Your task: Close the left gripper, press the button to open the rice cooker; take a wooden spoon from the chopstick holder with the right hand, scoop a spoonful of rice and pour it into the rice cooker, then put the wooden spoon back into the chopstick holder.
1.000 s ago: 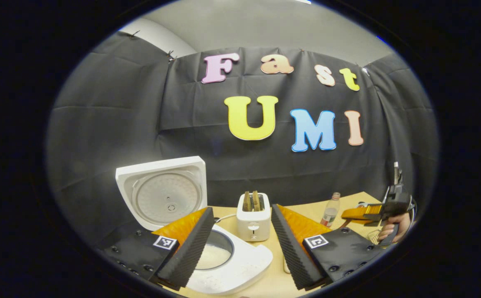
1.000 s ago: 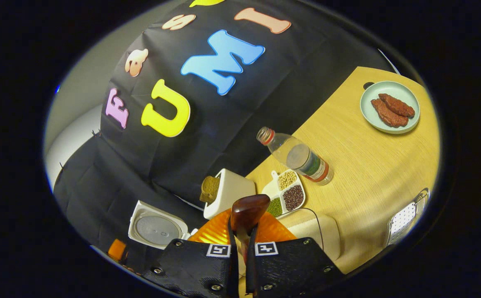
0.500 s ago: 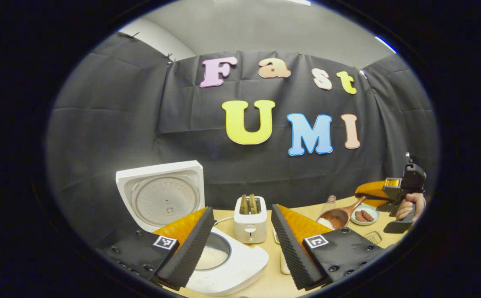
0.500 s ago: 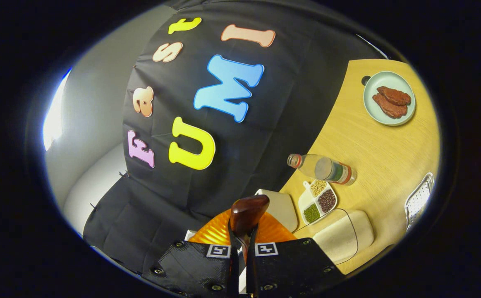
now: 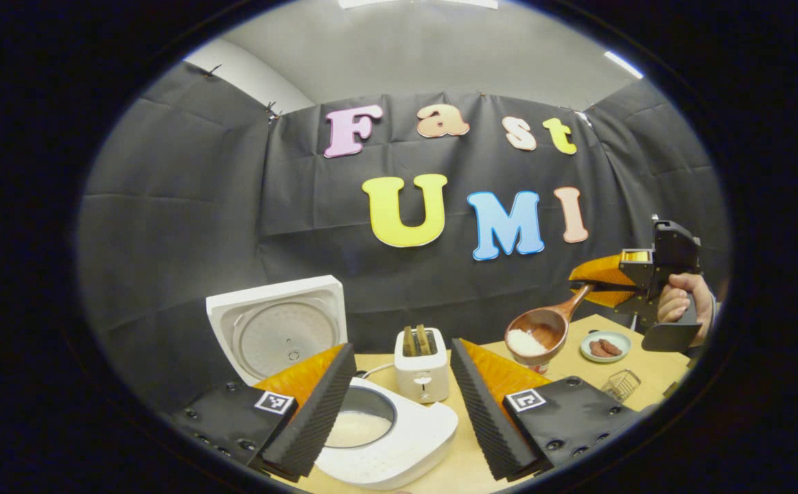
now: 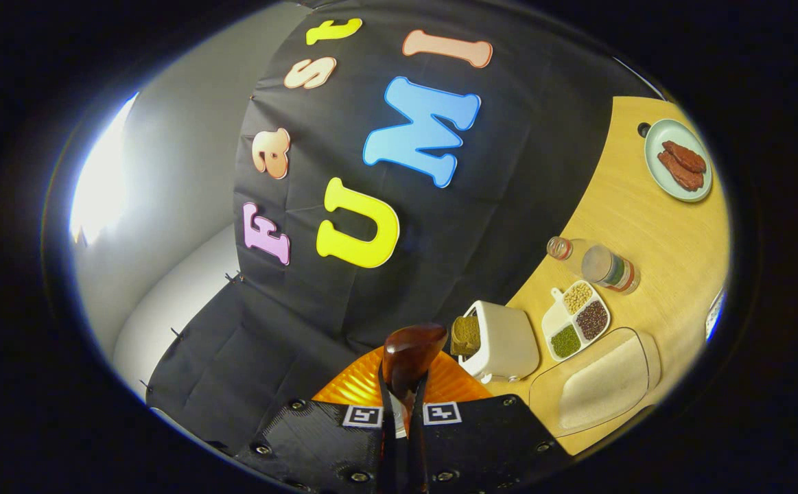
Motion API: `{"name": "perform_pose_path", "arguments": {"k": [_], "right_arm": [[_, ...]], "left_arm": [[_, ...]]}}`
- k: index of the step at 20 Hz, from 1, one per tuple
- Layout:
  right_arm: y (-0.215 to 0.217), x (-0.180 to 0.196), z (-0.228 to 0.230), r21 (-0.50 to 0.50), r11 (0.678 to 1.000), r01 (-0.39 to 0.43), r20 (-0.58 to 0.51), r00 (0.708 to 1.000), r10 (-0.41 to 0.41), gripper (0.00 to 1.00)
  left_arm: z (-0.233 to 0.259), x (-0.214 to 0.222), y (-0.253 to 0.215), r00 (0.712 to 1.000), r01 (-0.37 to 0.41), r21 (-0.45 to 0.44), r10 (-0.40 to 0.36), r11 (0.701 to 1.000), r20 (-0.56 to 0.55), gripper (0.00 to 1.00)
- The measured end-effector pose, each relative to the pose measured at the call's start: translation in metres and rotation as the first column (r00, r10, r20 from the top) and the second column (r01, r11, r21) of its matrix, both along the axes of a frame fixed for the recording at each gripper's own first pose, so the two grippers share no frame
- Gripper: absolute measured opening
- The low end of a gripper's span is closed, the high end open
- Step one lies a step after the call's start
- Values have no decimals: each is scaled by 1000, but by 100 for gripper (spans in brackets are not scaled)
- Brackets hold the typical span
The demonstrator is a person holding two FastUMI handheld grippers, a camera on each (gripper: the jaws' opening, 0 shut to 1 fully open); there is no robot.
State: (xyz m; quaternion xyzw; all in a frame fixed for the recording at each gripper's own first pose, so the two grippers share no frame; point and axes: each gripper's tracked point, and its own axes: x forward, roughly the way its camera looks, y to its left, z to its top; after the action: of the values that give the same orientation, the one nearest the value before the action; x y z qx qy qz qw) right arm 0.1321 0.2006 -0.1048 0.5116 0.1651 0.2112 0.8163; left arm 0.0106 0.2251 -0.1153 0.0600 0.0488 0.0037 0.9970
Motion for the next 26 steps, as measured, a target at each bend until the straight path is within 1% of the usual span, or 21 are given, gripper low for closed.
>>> {"name": "perform_pose_path", "arguments": {"k": [1,2,3,4,5,6,7,9,10,11,12,13,16,17,19,20,21,24,25,26], "right_arm": [[7,1,1,-2,1000,-11,2,1000,11,7],[13,3,3,-3,1000,-24,3,1000,24,7],[20,4,4,-8,999,-33,7,999,33,7],[26,7,5,-16,999,-44,10,999,44,7],[33,7,5,-21,998,-53,15,998,54,7],[39,10,6,-22,998,-63,16,998,63,7],[46,12,6,-22,997,-73,18,997,73,7],[58,17,5,-29,996,-89,20,996,90,7],[66,19,4,-35,994,-100,21,995,101,7],[74,19,3,-44,993,-113,23,993,114,7],[81,22,2,-54,990,-127,26,991,128,7],[90,25,0,-61,988,-140,26,990,142,7],[116,31,-11,-87,981,-176,5,984,177,7],[125,32,-15,-104,977,-184,3,983,185,7],[145,35,-21,-129,971,-203,5,979,205,7],[155,37,-25,-136,968,-212,-1,977,213,7],[166,37,-31,-148,965,-217,-7,976,218,7],[198,39,-45,-235,940,-247,-7,967,253,7],[209,40,-50,-281,925,-257,-3,964,267,7],[219,41,-58,-343,904,-255,-4,963,271,7]], "left_arm": [[1,-2,4,1000,-6,-4,6,1000,4,96],[2,-4,8,1000,-8,-8,8,1000,7,94],[4,-6,12,1000,-13,-12,13,1000,4,96],[10,-9,16,1000,-17,-14,17,1000,8,94],[19,-12,19,1000,-17,-16,18,1000,22,94],[29,-13,22,999,-22,-19,23,1000,33,96],[36,-15,27,999,-28,-23,29,999,37,94],[51,-18,35,998,-37,-48,39,998,50,94],[59,-22,34,997,-42,-64,46,997,58,96],[66,-25,36,997,-46,-79,51,996,62,96],[73,-30,42,996,-51,-90,57,995,63,93],[77,-32,48,996,-54,-95,61,994,66,94],[66,-20,68,995,-66,-89,73,994,71,96],[65,-19,71,995,-65,-85,71,994,68,94],[69,-25,81,994,-80,-80,86,994,72,94],[68,-27,87,993,-88,-83,94,993,71,96],[68,-30,91,992,-95,-87,101,992,71,96],[63,-34,108,990,-116,-85,122,990,72,96],[60,-35,112,989,-126,-85,132,988,69,94],[57,-36,116,988,-133,-87,140,987,70,94]]}}
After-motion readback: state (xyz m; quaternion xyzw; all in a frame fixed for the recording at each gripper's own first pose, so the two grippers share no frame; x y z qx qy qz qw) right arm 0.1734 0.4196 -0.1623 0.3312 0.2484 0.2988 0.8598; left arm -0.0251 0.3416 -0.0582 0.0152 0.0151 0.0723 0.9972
